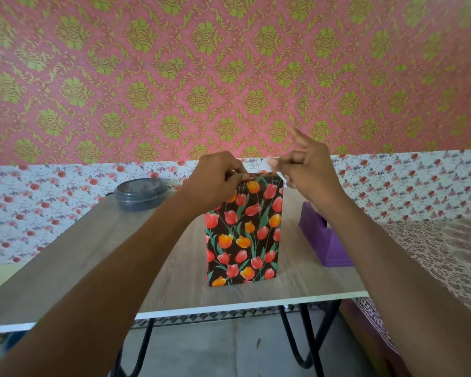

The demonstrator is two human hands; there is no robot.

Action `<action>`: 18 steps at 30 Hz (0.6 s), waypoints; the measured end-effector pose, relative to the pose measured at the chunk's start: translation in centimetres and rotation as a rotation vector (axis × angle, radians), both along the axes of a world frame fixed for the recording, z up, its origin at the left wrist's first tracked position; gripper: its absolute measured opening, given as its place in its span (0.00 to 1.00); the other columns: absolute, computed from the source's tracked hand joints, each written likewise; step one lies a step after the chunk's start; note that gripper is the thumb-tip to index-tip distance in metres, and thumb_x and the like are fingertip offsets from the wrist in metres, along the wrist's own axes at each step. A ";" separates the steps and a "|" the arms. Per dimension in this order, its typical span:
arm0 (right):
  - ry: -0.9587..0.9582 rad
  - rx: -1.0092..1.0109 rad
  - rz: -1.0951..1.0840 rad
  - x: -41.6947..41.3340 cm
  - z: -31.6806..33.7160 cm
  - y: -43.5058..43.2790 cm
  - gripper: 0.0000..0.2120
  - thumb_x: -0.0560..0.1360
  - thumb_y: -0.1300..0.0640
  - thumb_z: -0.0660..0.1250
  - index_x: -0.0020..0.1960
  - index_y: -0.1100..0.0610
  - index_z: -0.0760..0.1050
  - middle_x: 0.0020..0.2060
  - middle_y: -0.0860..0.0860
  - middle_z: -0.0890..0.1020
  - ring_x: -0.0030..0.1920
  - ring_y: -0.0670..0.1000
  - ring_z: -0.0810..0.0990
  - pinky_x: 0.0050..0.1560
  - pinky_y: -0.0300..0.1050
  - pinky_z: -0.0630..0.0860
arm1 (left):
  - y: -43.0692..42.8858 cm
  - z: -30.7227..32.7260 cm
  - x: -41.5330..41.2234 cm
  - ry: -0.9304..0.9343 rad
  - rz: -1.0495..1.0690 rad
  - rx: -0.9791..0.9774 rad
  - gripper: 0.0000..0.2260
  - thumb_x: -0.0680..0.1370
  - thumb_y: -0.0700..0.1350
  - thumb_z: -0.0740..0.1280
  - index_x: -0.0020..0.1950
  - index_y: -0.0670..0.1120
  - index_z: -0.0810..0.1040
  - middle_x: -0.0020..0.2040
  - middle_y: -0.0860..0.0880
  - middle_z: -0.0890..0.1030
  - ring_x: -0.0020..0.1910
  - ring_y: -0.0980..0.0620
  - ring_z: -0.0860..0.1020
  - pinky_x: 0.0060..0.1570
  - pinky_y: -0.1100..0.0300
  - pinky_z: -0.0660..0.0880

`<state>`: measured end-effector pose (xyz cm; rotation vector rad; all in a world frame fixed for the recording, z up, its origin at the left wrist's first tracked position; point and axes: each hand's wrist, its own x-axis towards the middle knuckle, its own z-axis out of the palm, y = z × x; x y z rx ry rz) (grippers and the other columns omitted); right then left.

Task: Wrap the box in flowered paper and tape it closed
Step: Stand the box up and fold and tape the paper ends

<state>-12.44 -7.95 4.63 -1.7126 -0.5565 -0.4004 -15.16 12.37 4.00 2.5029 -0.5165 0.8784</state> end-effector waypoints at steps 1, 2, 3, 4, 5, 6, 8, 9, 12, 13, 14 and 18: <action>0.077 -0.030 -0.004 0.4 0.8 0.4 0.32 0.75 0.62 0.75 0.76 0.53 0.67 0.36 0.51 0.85 0.28 0.39 0.76 0.36 0.36 0.71 | 0.1 -0.1 0.1 -0.008 0.002 -0.005 0.07 0.79 0.43 0.70 0.49 0.41 0.87 0.50 0.46 0.82 0.45 0.48 0.80 0.47 0.54 0.79; 0.157 -0.061 -0.012 0.8 1.5 0.8 0.29 0.75 0.62 0.76 0.72 0.54 0.69 0.38 0.53 0.86 0.28 0.43 0.77 0.30 0.37 0.71 | 0.2 -0.3 0.1 -0.025 0.000 -0.012 0.07 0.79 0.43 0.71 0.49 0.40 0.87 0.52 0.45 0.81 0.47 0.47 0.80 0.48 0.54 0.79; 0.227 -0.092 -0.021 1.2 2.0 1.0 0.26 0.74 0.63 0.76 0.68 0.56 0.69 0.39 0.56 0.87 0.28 0.45 0.77 0.27 0.39 0.70 | 0.2 -0.4 0.1 -0.044 -0.001 -0.023 0.07 0.78 0.43 0.72 0.49 0.40 0.87 0.54 0.46 0.80 0.49 0.47 0.79 0.48 0.54 0.80; 0.283 -0.113 -0.024 1.5 2.3 1.1 0.24 0.74 0.63 0.77 0.65 0.58 0.70 0.39 0.58 0.87 0.28 0.47 0.77 0.25 0.39 0.68 | 0.2 -0.5 0.2 -0.062 0.003 -0.038 0.07 0.77 0.43 0.73 0.49 0.40 0.87 0.55 0.46 0.79 0.49 0.47 0.79 0.48 0.55 0.80; 0.321 -0.133 -0.026 1.7 2.6 1.3 0.23 0.73 0.64 0.78 0.61 0.59 0.70 0.38 0.59 0.86 0.27 0.47 0.76 0.22 0.39 0.66 | 0.3 -0.6 0.2 -0.074 0.011 -0.052 0.07 0.77 0.43 0.73 0.48 0.40 0.87 0.54 0.46 0.79 0.49 0.48 0.78 0.47 0.55 0.80; 0.341 -0.150 -0.028 1.9 2.8 1.4 0.21 0.72 0.65 0.78 0.58 0.60 0.69 0.37 0.60 0.86 0.26 0.47 0.75 0.21 0.39 0.64 | 0.3 -0.6 0.3 -0.073 0.022 -0.058 0.06 0.77 0.43 0.73 0.47 0.40 0.87 0.53 0.46 0.79 0.47 0.49 0.78 0.46 0.55 0.80; 0.348 -0.188 -0.040 2.2 3.1 1.7 0.19 0.72 0.68 0.78 0.52 0.60 0.68 0.40 0.65 0.85 0.23 0.46 0.74 0.19 0.39 0.62 | 0.3 -0.6 0.3 -0.055 0.045 -0.048 0.07 0.77 0.43 0.73 0.45 0.40 0.87 0.48 0.47 0.80 0.43 0.51 0.78 0.46 0.54 0.79; 0.347 -0.210 -0.051 2.4 3.2 1.8 0.18 0.71 0.68 0.78 0.50 0.61 0.68 0.43 0.67 0.85 0.23 0.46 0.74 0.19 0.39 0.62 | 0.3 -0.6 0.3 -0.048 0.048 -0.047 0.07 0.78 0.43 0.73 0.44 0.40 0.86 0.46 0.48 0.80 0.41 0.52 0.78 0.45 0.53 0.79; 0.366 -0.276 -0.080 3.1 3.5 2.2 0.15 0.69 0.68 0.79 0.46 0.65 0.72 0.44 0.68 0.85 0.24 0.47 0.74 0.19 0.38 0.63 | 0.3 -0.6 0.2 -0.040 0.050 -0.055 0.08 0.78 0.44 0.72 0.43 0.41 0.86 0.42 0.50 0.79 0.38 0.52 0.77 0.40 0.57 0.75; 0.385 -0.303 -0.088 3.3 3.7 2.3 0.16 0.69 0.67 0.80 0.47 0.68 0.74 0.44 0.67 0.85 0.25 0.48 0.73 0.19 0.38 0.64 | 0.3 -0.6 0.2 -0.039 0.050 -0.050 0.08 0.78 0.44 0.72 0.43 0.41 0.86 0.41 0.50 0.78 0.38 0.52 0.76 0.39 0.58 0.74; 0.410 -0.339 -0.095 3.4 3.9 2.5 0.16 0.69 0.66 0.80 0.48 0.69 0.76 0.43 0.67 0.85 0.26 0.48 0.73 0.20 0.38 0.64 | 0.2 -0.6 0.1 -0.039 0.050 -0.043 0.09 0.78 0.44 0.72 0.42 0.41 0.86 0.41 0.49 0.78 0.37 0.51 0.76 0.39 0.58 0.73; 0.464 -0.514 -0.086 3.7 5.2 3.0 0.10 0.69 0.65 0.80 0.41 0.67 0.79 0.30 0.57 0.82 0.26 0.48 0.74 0.24 0.38 0.68 | 0.2 -0.6 0.1 -0.029 0.052 -0.041 0.11 0.78 0.43 0.72 0.38 0.40 0.84 0.39 0.48 0.77 0.35 0.50 0.75 0.38 0.58 0.70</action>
